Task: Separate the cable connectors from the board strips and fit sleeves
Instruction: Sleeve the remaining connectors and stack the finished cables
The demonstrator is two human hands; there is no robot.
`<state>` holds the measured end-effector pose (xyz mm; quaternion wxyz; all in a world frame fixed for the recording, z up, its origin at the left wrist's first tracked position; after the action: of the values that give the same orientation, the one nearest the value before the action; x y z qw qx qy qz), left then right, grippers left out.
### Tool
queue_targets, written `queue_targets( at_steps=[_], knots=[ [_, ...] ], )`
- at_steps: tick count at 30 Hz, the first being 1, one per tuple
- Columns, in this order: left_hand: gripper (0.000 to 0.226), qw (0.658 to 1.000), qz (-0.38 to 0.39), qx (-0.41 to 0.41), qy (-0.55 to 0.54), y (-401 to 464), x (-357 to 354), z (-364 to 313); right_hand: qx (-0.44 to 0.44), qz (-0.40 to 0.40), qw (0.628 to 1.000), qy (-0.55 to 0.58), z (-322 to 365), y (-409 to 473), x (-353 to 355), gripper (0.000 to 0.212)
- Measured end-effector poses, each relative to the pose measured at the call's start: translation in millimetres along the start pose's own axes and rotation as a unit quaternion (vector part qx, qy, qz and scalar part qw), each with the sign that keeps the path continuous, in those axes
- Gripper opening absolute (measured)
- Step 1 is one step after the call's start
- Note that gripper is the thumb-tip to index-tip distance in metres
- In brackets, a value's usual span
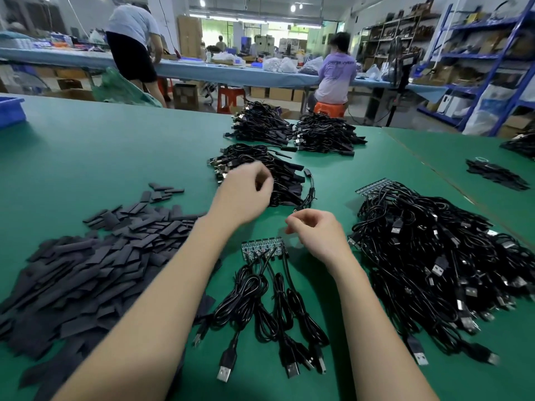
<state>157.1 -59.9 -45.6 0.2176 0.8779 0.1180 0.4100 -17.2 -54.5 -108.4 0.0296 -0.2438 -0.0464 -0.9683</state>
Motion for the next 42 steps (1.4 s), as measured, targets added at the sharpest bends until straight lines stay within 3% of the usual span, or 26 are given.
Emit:
queue_targets(
  at_steps=[4, 8, 11, 15, 20, 24, 27, 31, 33, 34, 36, 38, 40, 42],
  knots=[
    [0.011, 0.978, 0.177, 0.059, 0.095, -32.9, -27.5, 13.1, 0.001, 0.052, 0.987, -0.154, 0.5, 0.8, 1.1, 0.014],
    [0.009, 0.959, 0.261, 0.072, 0.089, -44.0, -39.9, 18.7, -0.012, 0.108, 0.982, -0.154, -0.3, -1.5, -6.7, 0.015],
    [0.008, 0.962, 0.256, 0.084, -0.044, -44.2, -37.2, 17.6, -0.013, 0.096, 0.995, -0.018, 0.2, -4.0, -3.2, 0.016],
    [0.01, 0.936, 0.227, 0.12, -0.241, -44.1, -27.7, 13.8, -0.023, 0.086, 0.99, 0.114, 4.8, -7.9, 6.0, 0.019],
    [0.009, 0.913, 0.225, 0.172, -0.295, -48.5, -27.5, 17.3, -0.049, 0.1, 0.98, 0.166, 3.3, -11.2, 2.4, 0.014],
    [0.029, 0.895, 0.212, 0.187, -0.345, -50.9, -27.2, 13.3, -0.07, 0.113, 0.965, 0.227, 2.1, -11.0, -2.5, 0.03],
    [0.04, 0.867, 0.22, 0.207, -0.396, -51.8, -28.1, 10.5, -0.098, 0.141, 0.938, 0.301, 1.3, -9.5, -9.4, 0.038],
    [0.044, 0.813, 0.243, 0.241, -0.471, -54.7, -34.9, 12.9, -0.166, 0.171, 0.858, 0.455, -1.5, -13.4, -22.9, 0.011],
    [0.038, 0.796, 0.241, 0.258, -0.492, -55.9, -35.1, 16.2, -0.176, 0.172, 0.838, 0.487, -1.7, -14.1, -19.4, 0.012],
    [0.03, 0.816, 0.236, 0.257, -0.46, -56.3, -32.7, 18.3, -0.172, 0.16, 0.855, 0.462, -2.4, -12.8, -13.2, 0.011],
    [0.013, 0.903, 0.209, 0.217, -0.306, -53.2, -26.2, 23.2, -0.148, 0.118, 0.918, 0.348, -2.0, -9.5, 2.7, 0.018],
    [0.008, 0.967, 0.163, 0.139, -0.137, -49.3, -23.0, 18.7, -0.13, 0.063, 0.95, 0.277, 0.5, -5.1, 15.9, 0.023],
    [0.01, 0.988, 0.108, 0.077, -0.077, -46.5, -24.0, 4.3, -0.118, 0.03, 0.955, 0.269, 5.8, -2.6, 20.5, 0.019],
    [0.01, 0.973, 0.096, 0.092, -0.19, -45.1, -30.3, -5.1, -0.116, -0.004, 0.96, 0.256, 10.4, -2.6, 21.9, 0.016]
  ],
)
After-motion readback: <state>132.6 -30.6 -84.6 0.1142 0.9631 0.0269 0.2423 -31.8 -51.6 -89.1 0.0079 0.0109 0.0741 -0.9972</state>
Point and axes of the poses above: each hand's wrist, its own y-axis towards the middle knuckle, its own x-axis out of the back of the hand, z = x × y, the point moved 6 cm from there along y, towards the middle knuckle
